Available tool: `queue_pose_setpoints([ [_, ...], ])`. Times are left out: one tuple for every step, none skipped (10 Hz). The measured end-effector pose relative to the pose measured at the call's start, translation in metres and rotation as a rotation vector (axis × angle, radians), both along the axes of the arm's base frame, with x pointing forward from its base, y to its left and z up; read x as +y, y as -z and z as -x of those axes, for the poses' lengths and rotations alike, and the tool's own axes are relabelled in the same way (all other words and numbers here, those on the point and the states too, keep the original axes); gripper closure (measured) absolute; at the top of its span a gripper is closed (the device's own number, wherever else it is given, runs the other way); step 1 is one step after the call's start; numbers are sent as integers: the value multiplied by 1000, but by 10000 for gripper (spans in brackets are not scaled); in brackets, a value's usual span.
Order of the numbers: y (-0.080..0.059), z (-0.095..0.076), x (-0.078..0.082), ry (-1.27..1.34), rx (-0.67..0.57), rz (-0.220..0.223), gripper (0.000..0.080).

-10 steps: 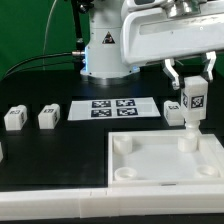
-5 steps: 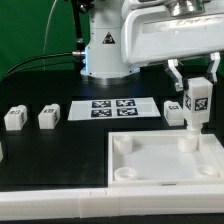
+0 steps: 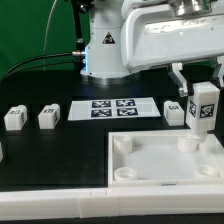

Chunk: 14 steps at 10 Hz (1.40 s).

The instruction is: Assemble one leg

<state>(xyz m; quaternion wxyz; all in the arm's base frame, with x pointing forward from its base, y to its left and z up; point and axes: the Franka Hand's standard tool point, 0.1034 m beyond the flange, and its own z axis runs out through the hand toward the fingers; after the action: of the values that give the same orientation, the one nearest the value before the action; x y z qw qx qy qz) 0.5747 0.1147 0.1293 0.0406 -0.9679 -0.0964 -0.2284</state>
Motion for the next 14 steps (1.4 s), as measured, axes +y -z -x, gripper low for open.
queue_pose_setpoints([
  [0, 0, 0, 0, 0, 0, 506],
  [0, 0, 0, 0, 0, 0, 506],
  [1, 0, 0, -6, 3, 3, 506],
  [4, -4, -1, -16, 9, 9, 506],
  [4, -12, 1, -16, 9, 6, 506],
  [4, -21, 3, -16, 0, 3, 506],
  [4, -31, 6, -18, -10, -1, 506],
  [6, -36, 7, -17, -13, -3, 506],
  [9, -41, 7, -18, -14, -4, 506],
  [15, -43, 7, -22, -11, -3, 506],
  [19, -42, 7, -22, -8, -3, 506],
  [21, -41, 7, -22, -6, -3, 506],
  [22, -40, 7, -22, -5, -2, 506],
  [22, -40, 7, -23, -3, -2, 506],
])
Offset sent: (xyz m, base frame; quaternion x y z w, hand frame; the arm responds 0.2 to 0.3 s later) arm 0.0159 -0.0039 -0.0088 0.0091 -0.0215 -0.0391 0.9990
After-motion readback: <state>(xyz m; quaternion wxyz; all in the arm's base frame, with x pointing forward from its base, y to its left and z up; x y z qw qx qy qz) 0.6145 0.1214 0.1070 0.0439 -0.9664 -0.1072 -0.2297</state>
